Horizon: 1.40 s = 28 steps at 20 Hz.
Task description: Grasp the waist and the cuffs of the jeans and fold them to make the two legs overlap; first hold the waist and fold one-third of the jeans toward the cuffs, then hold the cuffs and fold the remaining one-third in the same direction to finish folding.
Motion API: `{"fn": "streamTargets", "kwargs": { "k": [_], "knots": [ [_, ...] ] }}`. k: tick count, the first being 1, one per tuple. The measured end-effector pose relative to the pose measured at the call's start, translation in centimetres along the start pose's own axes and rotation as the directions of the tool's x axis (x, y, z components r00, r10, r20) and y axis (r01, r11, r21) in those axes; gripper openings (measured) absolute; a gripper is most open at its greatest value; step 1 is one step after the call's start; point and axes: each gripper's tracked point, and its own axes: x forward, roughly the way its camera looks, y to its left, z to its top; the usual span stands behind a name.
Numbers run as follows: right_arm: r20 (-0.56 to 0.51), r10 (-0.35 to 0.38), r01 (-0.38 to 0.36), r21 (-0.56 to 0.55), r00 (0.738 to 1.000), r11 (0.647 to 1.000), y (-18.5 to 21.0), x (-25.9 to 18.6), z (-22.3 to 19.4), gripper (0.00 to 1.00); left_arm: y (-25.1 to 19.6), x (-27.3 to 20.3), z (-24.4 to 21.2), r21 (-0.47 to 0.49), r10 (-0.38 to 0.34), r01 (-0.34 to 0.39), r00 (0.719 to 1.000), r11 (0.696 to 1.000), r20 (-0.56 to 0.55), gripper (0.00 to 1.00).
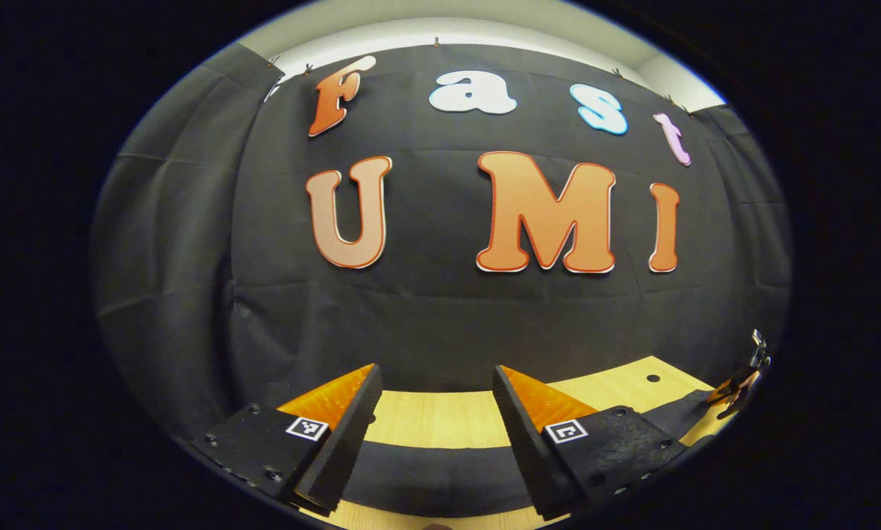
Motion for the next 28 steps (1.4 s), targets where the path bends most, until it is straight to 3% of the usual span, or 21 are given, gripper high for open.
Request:
{"fn": "streamTargets", "kwargs": {
  "k": [6, 12, 19, 28],
  "knots": [
    [0.117, 0.05, -0.027, -0.192, 0.992, 0.981, 4.9, -4.4, 0.0, 0.18, 2.0, -2.6, 1.5, -0.005, -0.046, 0.046, 0.997, 0.999, 0.065, 0.91],
    [0.142, 0.142, -0.099, -0.274, 0.98, 0.957, 9.7, -8.2, -1.7, 0.18, 4.5, -4.3, 0.8, -0.064, -0.035, 0.039, 0.997, 0.997, 0.063, 0.91],
    [0.071, 0.263, -0.231, -0.299, 0.962, 0.926, 15.9, -11.6, -6.2, 0.18, 6.4, -4.5, 0.0, -0.105, -0.017, 0.023, 0.999, 0.994, 0.05, 0.91],
    [-0.029, 0.368, -0.352, -0.37, 0.929, 0.86, 21.1, -13.8, -12.5, 0.18, 7.5, -5.1, 0.4, -0.102, -0.005, 0.011, 0.998, 0.995, 0.056, 0.91]
  ]
}}
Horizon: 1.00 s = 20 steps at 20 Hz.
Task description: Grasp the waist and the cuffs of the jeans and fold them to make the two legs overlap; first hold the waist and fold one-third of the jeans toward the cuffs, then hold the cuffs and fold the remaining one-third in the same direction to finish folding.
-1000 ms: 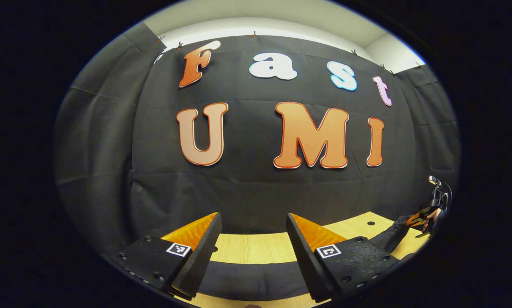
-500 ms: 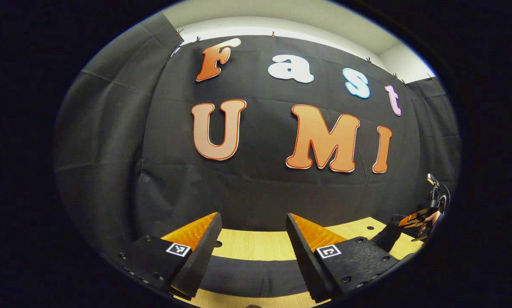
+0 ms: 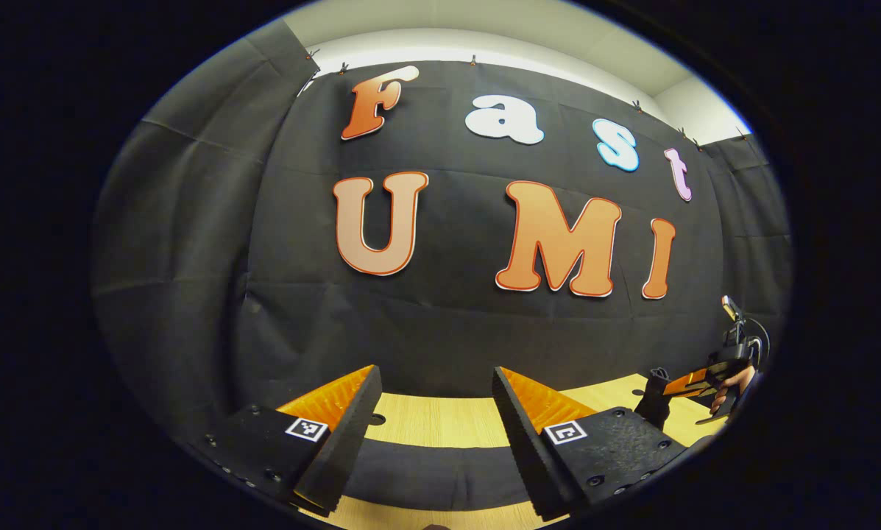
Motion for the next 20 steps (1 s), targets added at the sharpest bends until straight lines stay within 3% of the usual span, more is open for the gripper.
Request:
{"fn": "streamTargets", "kwargs": {
  "k": [8, 12, 16, 20],
  "knots": [
    [-0.106, 0.09, -0.098, -0.064, 0.99, 0.993, 4.8, 0.2, -5.9, 0.18, 2.6, -0.3, -1.8, -0.056, 0.041, -0.044, 0.998, 0.997, -0.044, 0.91],
    [-0.148, 0.194, -0.206, -0.071, 0.97, 0.976, 8.9, -0.3, -8.3, 0.17, 3.6, -0.7, -2.1, -0.062, 0.057, -0.06, 0.997, 0.996, -0.051, 0.9],
    [-0.189, 0.201, -0.224, -0.11, 0.961, 0.968, 10.2, -0.1, -10.5, 0.13, 5.5, -0.8, -2.8, -0.077, 0.083, -0.088, 0.994, 0.993, -0.069, 0.9],
    [-0.174, 0.157, -0.177, -0.105, 0.972, 0.979, 9.3, -0.2, -9.9, 0.12, 9.0, -0.3, -5.6, -0.106, 0.151, -0.17, 0.975, 0.98, -0.164, 0.91]
  ]
}}
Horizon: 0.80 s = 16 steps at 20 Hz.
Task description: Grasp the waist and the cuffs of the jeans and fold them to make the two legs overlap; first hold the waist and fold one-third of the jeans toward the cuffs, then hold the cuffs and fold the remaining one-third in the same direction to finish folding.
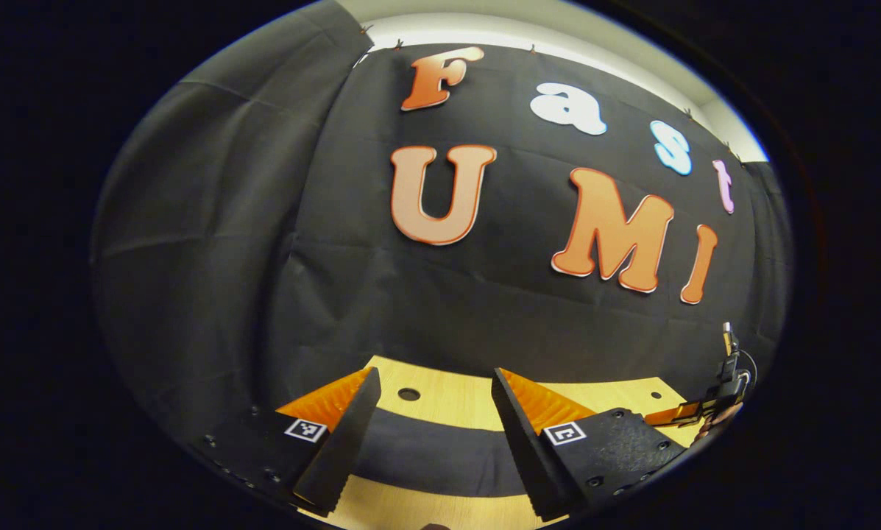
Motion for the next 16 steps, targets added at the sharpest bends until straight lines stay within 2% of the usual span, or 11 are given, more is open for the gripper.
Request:
{"fn": "streamTargets", "kwargs": {
  "k": [2, 3, 4, 6, 7, 8, 9, 10, 14, 16],
  "knots": [
    [0.036, -0.045, 0.045, -0.006, 0.998, 0.999, -1.1, -0.9, 0.7, 0.12, 2.2, 1.0, -2.8, -0.009, 0.058, -0.059, 0.992, 0.998, -0.111, 0.95],
    [0.049, -0.062, 0.063, -0.01, 0.997, 0.998, -1.8, -1.0, 0.8, 0.24, 3.0, 1.3, -4.2, -0.023, 0.075, -0.08, 0.983, 0.997, -0.169, 0.97],
    [0.063, -0.073, 0.074, -0.013, 0.995, 0.997, -2.1, -2.0, 1.1, 0.31, 3.7, 1.9, -5.6, -0.043, 0.081, -0.093, 0.971, 0.995, -0.225, 0.98],
    [0.1, -0.097, 0.099, -0.019, 0.99, 0.995, -2.6, -3.3, 1.7, 0.64, 4.9, 2.9, -8.2, -0.07, 0.096, -0.126, 0.937, 0.99, -0.334, 0.98],
    [0.117, -0.105, 0.108, -0.02, 0.987, 0.994, -2.7, -4.0, 1.9, 0.71, 5.7, 3.5, -9.7, -0.076, 0.102, -0.141, 0.918, 0.987, -0.384, 0.98],
    [0.136, -0.114, 0.118, -0.017, 0.984, 0.993, -2.8, -5.0, 2.1, 0.8, 6.5, 4.0, -11.0, -0.082, 0.105, -0.156, 0.893, 0.984, -0.438, 0.98],
    [0.155, -0.122, 0.126, -0.016, 0.98, 0.992, -2.9, -5.9, 2.2, 0.76, 7.1, 4.9, -12.3, -0.093, 0.106, -0.172, 0.866, 0.981, -0.488, 0.98],
    [0.178, -0.13, 0.135, -0.017, 0.975, 0.991, -3.1, -6.9, 2.4, 0.88, 7.5, 5.5, -13.6, -0.114, 0.1, -0.192, 0.833, 0.975, -0.544, 0.98],
    [0.263, -0.169, 0.186, -0.041, 0.95, 0.982, -3.7, -11.0, 2.5, 0.95, 9.4, 6.4, -19.1, -0.211, 0.062, -0.317, 0.673, 0.924, -0.737, 0.98],
    [0.294, -0.191, 0.213, -0.045, 0.936, 0.976, -4.0, -13.1, 2.2, 0.96, 10.1, 7.0, -20.9, -0.23, 0.048, -0.366, 0.613, 0.902, -0.789, 0.99]
  ]
}}
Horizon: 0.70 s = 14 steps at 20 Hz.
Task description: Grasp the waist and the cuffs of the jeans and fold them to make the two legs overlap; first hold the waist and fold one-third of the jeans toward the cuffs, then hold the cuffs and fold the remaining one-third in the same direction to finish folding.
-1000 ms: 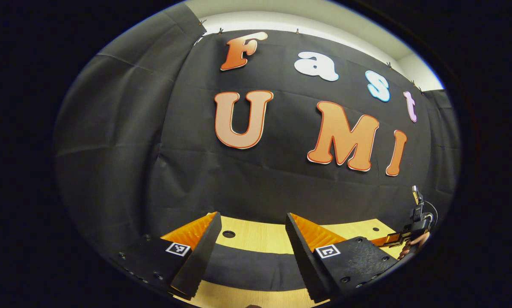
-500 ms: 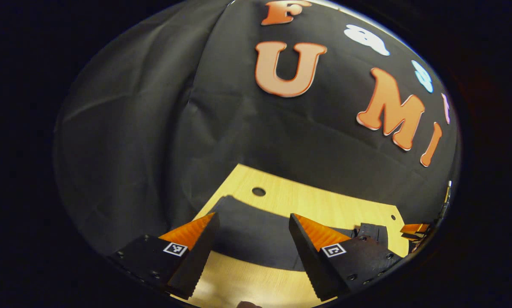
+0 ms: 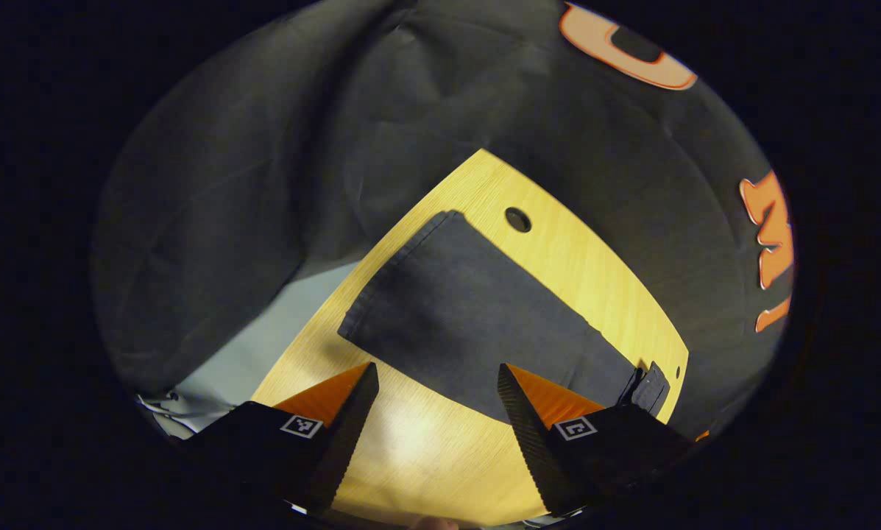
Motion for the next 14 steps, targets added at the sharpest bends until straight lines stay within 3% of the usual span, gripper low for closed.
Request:
{"fn": "streamTargets", "kwargs": {
  "k": [8, 14],
  "knots": [
    [0.061, -0.087, 0.089, -0.023, 0.994, 0.996, -2.6, -5.8, 0.3, 0.97, 3.4, 6.8, -0.8, -0.093, 0.171, -0.19, 0.968, 0.977, -0.183, 0.98],
    [0.071, -0.103, 0.108, -0.057, 0.992, 0.993, -3.8, -7.4, 0.5, 0.97, 4.6, 9.4, -1.1, -0.129, 0.304, -0.34, 0.922, 0.931, -0.238, 0.99]
  ]
}}
